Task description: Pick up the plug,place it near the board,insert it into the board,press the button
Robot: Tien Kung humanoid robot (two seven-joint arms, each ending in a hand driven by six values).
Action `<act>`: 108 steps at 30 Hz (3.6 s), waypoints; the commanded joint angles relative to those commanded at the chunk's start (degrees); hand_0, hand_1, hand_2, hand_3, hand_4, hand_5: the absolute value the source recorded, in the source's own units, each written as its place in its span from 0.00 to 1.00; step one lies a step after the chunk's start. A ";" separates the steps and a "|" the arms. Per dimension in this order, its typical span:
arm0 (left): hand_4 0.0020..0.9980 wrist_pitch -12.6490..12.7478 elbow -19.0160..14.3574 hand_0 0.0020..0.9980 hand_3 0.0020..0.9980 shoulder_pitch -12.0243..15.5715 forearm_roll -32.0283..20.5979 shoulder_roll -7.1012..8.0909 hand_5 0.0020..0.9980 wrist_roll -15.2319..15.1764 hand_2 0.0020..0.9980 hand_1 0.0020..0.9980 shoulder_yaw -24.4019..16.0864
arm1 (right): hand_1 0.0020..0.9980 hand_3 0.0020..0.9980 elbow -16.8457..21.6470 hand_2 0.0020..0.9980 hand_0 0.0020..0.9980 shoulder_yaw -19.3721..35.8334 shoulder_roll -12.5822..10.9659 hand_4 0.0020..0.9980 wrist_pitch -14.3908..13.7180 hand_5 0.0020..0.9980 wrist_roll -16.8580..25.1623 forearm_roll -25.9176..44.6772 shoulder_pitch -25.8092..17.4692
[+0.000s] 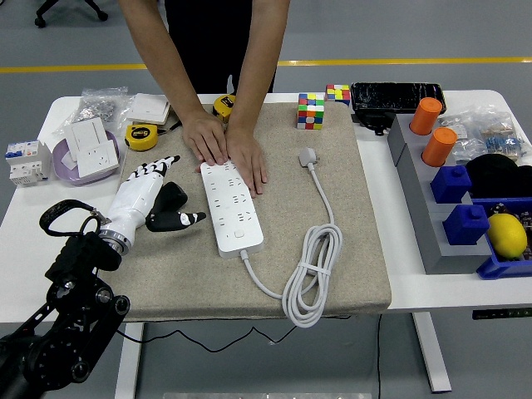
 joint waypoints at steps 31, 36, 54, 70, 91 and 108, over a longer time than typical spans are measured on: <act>1.00 11.48 13.23 0.54 0.46 -3.28 0.00 -2.25 0.20 5.74 0.46 0.54 -2.31 | 0.72 0.77 0.00 0.73 0.81 0.35 -0.02 1.00 -0.07 0.94 -0.07 0.02 0.18; 0.79 13.33 12.88 0.47 0.44 -3.41 0.00 -2.25 0.15 3.59 0.39 0.41 -1.93 | 0.72 0.77 0.00 0.72 0.81 -0.11 0.01 1.00 -0.15 0.93 0.02 0.53 0.44; 0.61 16.48 11.29 0.41 0.41 -4.06 0.00 -2.25 0.10 -3.01 0.36 0.35 -0.40 | 0.72 0.77 0.00 0.72 0.80 -0.02 -0.11 1.00 -0.13 0.93 -0.07 0.31 0.29; 0.64 14.20 6.97 0.40 0.41 -5.26 -8.95 1.89 0.10 -10.62 0.36 0.33 5.90 | 0.72 0.77 0.00 0.72 0.80 -0.32 -0.21 1.00 -0.09 0.93 -0.06 0.51 0.28; 0.62 6.55 8.06 0.41 0.41 -12.48 -12.22 9.61 0.06 -11.08 0.36 0.33 16.15 | 0.72 0.77 0.00 0.72 0.80 0.12 -0.83 1.00 -0.12 0.93 -0.13 0.57 0.98; 0.58 2.71 7.06 0.42 0.39 -14.22 -13.12 12.17 0.04 -10.06 0.36 0.35 18.55 | 0.72 0.77 0.00 0.72 0.80 0.01 -1.19 1.00 -0.18 0.94 -0.09 0.98 1.42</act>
